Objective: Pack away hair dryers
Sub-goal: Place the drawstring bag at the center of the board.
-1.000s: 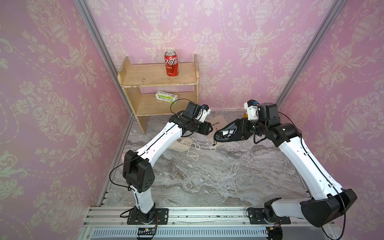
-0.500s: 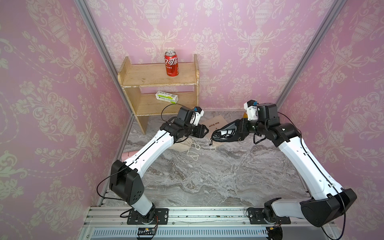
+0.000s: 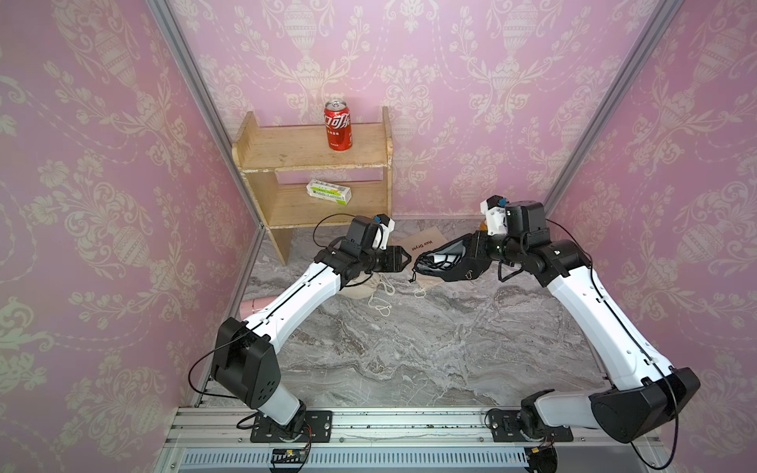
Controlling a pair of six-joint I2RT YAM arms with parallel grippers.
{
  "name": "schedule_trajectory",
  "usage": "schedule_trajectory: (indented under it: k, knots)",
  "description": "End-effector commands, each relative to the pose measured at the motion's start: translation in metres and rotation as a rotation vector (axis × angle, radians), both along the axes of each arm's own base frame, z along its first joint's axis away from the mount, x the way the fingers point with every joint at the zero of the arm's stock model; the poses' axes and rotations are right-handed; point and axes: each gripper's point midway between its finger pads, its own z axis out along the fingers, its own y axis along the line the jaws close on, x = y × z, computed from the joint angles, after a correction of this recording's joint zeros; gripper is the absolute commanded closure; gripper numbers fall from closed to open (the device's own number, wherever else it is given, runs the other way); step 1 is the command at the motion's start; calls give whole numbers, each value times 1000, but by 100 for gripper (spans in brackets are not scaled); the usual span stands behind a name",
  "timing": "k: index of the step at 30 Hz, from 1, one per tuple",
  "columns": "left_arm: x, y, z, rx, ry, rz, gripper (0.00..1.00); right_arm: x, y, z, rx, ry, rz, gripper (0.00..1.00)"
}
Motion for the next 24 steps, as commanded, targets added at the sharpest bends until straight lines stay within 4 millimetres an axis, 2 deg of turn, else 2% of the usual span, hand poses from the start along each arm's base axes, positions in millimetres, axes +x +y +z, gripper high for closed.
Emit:
schedule_trajectory:
  k: [1, 11, 24]
  knots:
    - [-5, 1, 18, -107, 23, 44, 46, 10, 1, 30, 38, -86, -21, 100]
    - [-7, -4, 6, -209, 92, 85, 48, 14, -2, 29, 48, -80, -51, 100]
    - [-8, -11, 6, -309, 128, 97, 50, 20, -1, 26, 47, -67, -62, 100]
